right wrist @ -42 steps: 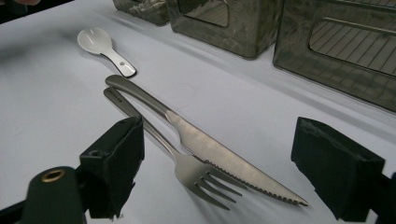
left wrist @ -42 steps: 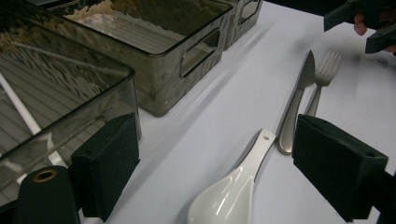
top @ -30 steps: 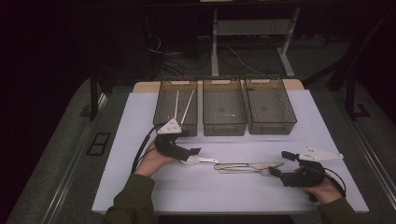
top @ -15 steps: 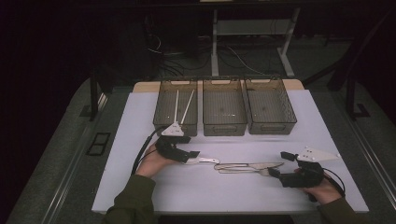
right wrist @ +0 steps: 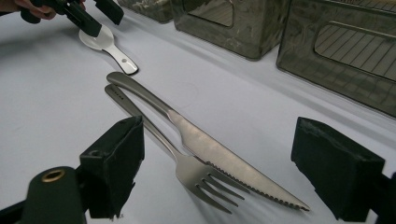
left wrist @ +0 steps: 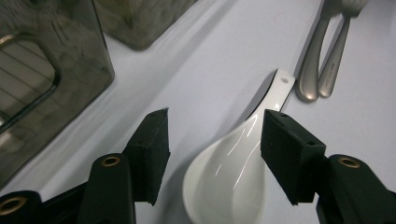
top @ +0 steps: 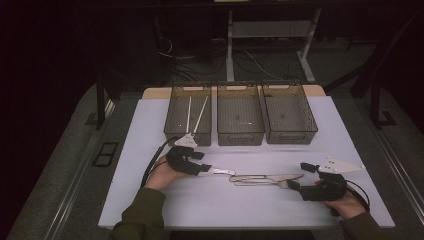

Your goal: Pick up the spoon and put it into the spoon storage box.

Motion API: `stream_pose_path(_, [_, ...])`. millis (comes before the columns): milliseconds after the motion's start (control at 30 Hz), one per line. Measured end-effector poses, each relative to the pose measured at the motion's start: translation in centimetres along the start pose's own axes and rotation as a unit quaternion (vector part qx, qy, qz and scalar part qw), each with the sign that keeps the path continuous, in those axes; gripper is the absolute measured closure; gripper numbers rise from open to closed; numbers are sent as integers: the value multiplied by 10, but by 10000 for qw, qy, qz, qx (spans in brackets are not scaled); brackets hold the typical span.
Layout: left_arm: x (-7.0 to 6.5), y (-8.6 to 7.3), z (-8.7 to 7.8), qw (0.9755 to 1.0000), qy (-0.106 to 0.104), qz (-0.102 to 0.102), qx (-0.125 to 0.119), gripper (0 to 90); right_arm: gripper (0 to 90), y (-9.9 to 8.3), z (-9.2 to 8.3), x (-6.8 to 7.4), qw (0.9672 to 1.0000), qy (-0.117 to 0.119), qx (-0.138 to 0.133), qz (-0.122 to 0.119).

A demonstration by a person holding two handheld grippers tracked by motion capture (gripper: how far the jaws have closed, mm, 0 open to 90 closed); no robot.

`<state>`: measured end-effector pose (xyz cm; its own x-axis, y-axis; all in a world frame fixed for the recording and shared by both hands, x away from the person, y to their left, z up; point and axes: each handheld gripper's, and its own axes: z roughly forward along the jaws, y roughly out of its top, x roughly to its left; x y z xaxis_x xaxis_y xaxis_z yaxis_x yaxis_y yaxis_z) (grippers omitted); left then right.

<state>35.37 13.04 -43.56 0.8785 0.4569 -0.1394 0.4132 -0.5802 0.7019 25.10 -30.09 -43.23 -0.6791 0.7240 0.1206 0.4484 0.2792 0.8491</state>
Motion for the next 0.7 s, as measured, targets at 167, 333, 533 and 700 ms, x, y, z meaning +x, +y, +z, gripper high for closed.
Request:
stream_pose_path(167, [0, -1, 2, 9999, -37, 57, 126, 418, 173, 0, 0, 0, 10000, 4, -4, 12])
stream_pose_path(333, [-1, -2, 4, 9994, -36, 163, 310, 436, 173, 0, 0, 0, 10000, 7, -7, 11])
stream_pose_path(533, [-5, -3, 5, 9986, 28, 284, 451, 467, 173, 0, -1, 0, 10000, 5, -2, 15])
stream_pose_path(700, [-7, -2, 5, 9981, 39, 354, 505, 484, 173, 0, -1, 0, 10000, 4, -4, 16])
